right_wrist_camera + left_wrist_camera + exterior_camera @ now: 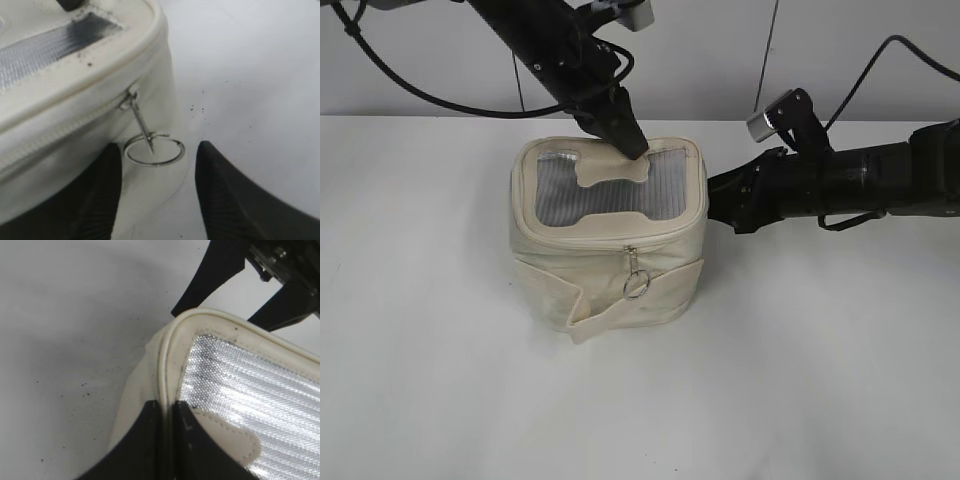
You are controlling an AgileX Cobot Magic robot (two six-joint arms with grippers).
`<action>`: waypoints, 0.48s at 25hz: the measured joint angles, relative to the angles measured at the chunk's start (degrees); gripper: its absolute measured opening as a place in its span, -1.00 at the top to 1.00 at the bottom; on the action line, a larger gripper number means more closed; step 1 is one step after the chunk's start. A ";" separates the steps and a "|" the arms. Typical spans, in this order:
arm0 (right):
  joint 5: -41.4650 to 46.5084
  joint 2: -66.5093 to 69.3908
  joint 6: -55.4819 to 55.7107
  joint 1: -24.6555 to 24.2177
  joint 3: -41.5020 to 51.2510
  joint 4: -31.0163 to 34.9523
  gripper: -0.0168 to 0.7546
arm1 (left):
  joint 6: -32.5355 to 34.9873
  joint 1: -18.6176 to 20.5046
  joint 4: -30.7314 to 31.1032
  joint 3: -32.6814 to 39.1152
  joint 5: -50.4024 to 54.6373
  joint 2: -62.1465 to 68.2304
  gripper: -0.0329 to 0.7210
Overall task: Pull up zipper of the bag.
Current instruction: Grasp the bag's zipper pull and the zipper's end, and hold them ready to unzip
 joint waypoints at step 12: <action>-0.76 1.33 1.21 1.94 -2.60 0.11 0.88 | 0.00 0.00 0.08 0.00 0.00 -0.05 0.79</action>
